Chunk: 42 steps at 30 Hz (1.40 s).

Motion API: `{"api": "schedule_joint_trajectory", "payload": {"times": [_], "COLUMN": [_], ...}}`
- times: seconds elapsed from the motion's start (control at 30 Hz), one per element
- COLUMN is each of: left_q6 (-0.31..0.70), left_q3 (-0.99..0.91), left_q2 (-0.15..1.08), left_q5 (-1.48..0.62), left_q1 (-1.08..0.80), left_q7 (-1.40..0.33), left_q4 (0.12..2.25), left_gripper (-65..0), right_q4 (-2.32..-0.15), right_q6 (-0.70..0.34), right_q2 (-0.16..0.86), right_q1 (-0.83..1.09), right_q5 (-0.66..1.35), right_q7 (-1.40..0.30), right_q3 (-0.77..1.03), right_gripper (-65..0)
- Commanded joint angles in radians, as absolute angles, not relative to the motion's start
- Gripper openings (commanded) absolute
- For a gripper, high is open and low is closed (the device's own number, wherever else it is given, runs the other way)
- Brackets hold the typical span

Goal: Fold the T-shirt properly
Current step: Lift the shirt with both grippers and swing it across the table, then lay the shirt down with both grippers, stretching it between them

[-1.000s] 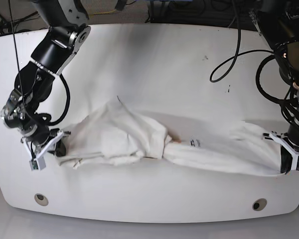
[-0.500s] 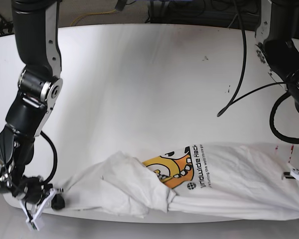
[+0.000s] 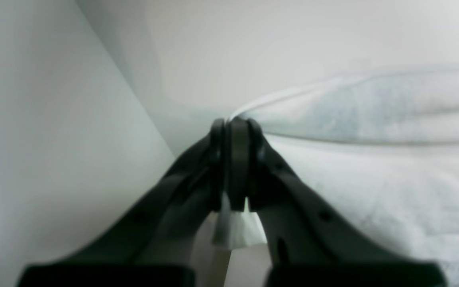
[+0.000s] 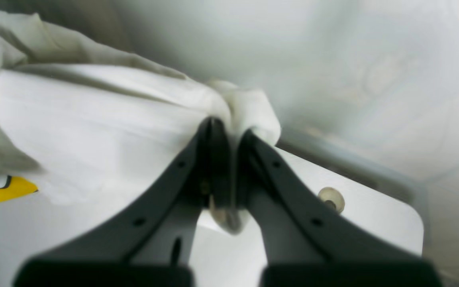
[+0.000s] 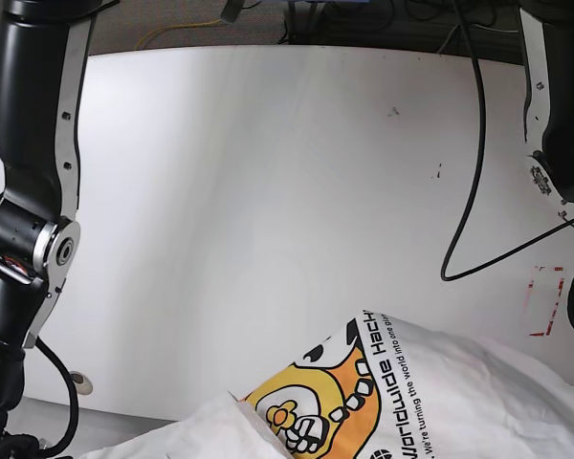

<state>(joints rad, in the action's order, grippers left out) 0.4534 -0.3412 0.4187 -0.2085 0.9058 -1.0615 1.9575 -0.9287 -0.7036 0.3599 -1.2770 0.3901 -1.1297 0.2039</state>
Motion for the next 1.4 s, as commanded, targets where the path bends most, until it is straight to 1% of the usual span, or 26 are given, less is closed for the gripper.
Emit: {"api": "schedule_joint_trajectory", "payload": {"times": [0.0,0.07,0.17,0.3,0.47,0.6,0.7,0.77,0.9,1.1,1.17,1.37], "left_q6": [0.443,0.441,0.441,0.441,0.441,0.441,0.441,0.441,0.441,0.444,0.446,0.522], "left_q3": [-0.346,-0.349,-0.352,-0.412,-0.456,-0.487,-0.501,-0.503,-0.524,-0.573,-0.582,-0.601], "left_q2": [0.426,0.426,0.426,0.418,0.384,0.366,0.321,0.306,0.298,0.26,0.259,0.255], "left_q5": [-0.2,-0.2,-0.2,-0.206,-0.206,-0.206,-0.203,-0.202,-0.205,-0.208,-0.208,-0.203], "left_q1": [0.906,0.865,0.788,0.673,0.533,0.415,0.318,0.237,0.131,0.019,-0.016,-0.111], "left_q7": [-1.047,-1.047,-1.046,-1.044,-1.043,-1.038,-0.964,-0.915,-0.898,-0.898,-0.898,-0.898], "left_q4": [1.96,1.957,1.956,1.959,1.962,1.959,1.959,1.962,1.962,1.963,1.963,1.957], "left_gripper": [-65.0,-65.0,-65.0,-65.0,-65.0,-65.0,-65.0,-65.0,-65.0,-65.0,-65.0,-65.0], "right_q4": [-0.94,-0.937,-0.94,-0.94,-0.941,-0.941,-0.952,-1.003,-1.106,-1.224,-1.264,-1.389], "right_q6": [-0.698,-0.698,-0.698,-0.698,-0.698,-0.698,-0.698,-0.698,-0.698,-0.698,-0.698,-0.698], "right_q2": [0.395,0.397,0.404,0.423,0.43,0.433,0.432,0.424,0.398,0.377,0.354,0.295], "right_q1": [-1.306,-1.302,-1.219,-1.113,-0.944,-0.843,-0.762,-0.697,-0.573,-0.423,-0.377,-0.239], "right_q5": [0.383,0.38,0.383,0.383,0.383,0.38,0.384,0.384,0.384,0.384,0.384,0.384], "right_q7": [-1.15,-1.161,-1.162,-1.165,-1.164,-1.165,-1.165,-1.17,-1.191,-1.216,-1.216,-1.218], "right_q3": [0.206,0.208,0.208,0.211,0.308,0.318,0.326,0.36,0.433,0.444,0.444,0.509], "right_gripper": [-65.0,-65.0,-65.0,-65.0,-65.0,-65.0,-65.0,-65.0,-65.0,-65.0,-65.0,-65.0]}}
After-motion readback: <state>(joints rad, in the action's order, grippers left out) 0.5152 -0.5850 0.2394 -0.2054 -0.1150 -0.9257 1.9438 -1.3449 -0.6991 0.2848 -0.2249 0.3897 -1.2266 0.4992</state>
